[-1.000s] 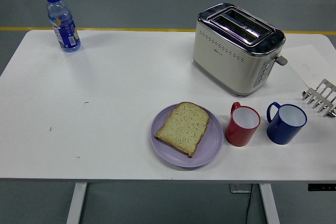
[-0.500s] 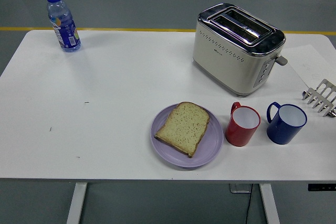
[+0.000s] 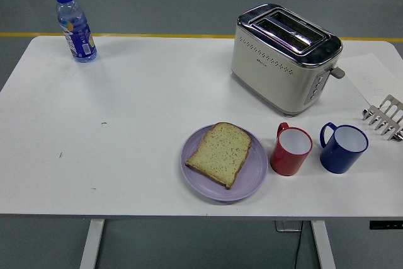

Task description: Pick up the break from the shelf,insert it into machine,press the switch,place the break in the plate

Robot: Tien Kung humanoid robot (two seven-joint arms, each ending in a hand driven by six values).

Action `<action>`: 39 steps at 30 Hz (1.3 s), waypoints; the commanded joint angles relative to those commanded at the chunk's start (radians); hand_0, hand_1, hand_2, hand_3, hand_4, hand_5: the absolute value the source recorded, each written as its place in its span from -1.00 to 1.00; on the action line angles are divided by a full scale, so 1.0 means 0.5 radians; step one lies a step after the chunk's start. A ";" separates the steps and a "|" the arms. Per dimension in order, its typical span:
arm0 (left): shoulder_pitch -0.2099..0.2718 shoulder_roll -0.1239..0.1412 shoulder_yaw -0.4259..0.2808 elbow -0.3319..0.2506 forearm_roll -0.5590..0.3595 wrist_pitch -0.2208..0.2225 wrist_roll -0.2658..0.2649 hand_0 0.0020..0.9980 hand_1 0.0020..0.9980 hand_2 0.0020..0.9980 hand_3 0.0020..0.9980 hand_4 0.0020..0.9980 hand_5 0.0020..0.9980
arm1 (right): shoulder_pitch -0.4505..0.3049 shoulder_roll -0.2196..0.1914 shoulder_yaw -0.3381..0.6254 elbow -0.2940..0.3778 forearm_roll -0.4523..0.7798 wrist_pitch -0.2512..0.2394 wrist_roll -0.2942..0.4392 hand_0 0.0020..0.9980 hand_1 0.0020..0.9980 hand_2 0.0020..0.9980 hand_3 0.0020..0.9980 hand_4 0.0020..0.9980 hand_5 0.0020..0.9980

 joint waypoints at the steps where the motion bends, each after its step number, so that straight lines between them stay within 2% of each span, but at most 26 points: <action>1: 0.000 0.000 0.000 0.000 -0.001 0.000 -0.001 0.22 -0.07 -0.09 0.09 -0.44 0.86 | 0.002 0.002 0.000 -0.009 0.008 0.002 -0.005 0.45 0.38 0.44 0.36 0.15 -0.43; 23: 0.033 0.000 -0.054 0.000 0.075 -0.011 -0.013 0.21 -0.07 -0.07 0.09 -0.45 0.86 | -0.007 0.025 0.018 -0.095 0.065 0.030 -0.099 0.44 0.35 0.41 0.31 0.09 -0.43; 39: 0.012 0.000 0.010 0.000 -0.013 -0.015 -0.013 0.21 -0.07 -0.07 0.08 -0.45 0.86 | 0.023 0.054 0.026 -0.126 0.134 0.029 -0.087 0.42 0.34 0.39 0.29 0.04 -0.41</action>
